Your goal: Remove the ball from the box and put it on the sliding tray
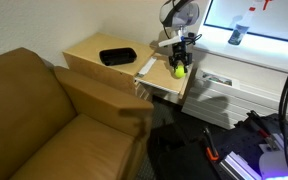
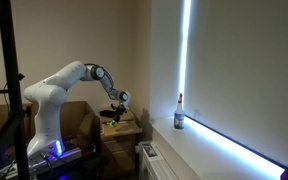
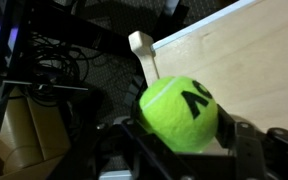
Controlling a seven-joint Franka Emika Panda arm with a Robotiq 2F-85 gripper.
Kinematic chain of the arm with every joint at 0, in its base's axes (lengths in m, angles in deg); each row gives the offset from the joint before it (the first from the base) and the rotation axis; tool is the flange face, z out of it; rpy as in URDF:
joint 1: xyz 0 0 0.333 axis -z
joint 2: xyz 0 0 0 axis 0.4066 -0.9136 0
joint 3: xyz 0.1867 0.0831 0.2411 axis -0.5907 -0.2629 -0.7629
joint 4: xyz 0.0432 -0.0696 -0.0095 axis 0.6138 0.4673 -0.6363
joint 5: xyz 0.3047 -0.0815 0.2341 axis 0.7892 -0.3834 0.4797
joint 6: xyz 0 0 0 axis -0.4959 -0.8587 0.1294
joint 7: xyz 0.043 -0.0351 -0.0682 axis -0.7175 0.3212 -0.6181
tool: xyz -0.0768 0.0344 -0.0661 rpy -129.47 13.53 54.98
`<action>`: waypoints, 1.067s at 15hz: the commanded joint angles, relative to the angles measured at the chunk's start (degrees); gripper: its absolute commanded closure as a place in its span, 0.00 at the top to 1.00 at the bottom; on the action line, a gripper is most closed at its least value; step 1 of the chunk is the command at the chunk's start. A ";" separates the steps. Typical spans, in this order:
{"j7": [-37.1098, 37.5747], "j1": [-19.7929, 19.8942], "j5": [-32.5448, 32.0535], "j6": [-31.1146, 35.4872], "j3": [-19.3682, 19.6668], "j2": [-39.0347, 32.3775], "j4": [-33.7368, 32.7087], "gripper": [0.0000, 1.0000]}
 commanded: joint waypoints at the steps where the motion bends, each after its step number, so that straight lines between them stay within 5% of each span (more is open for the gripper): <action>1: 4.06 -1.48 -0.75 3.60 1.05 0.56 1.32 0.44; 7: 13.06 -5.07 -4.38 18.37 3.21 6.40 9.82 0.44; 15: 13.53 1.16 -1.33 11.85 0.97 3.42 5.38 0.44; 16: 15.77 -1.51 -3.52 14.61 2.12 4.38 6.74 0.69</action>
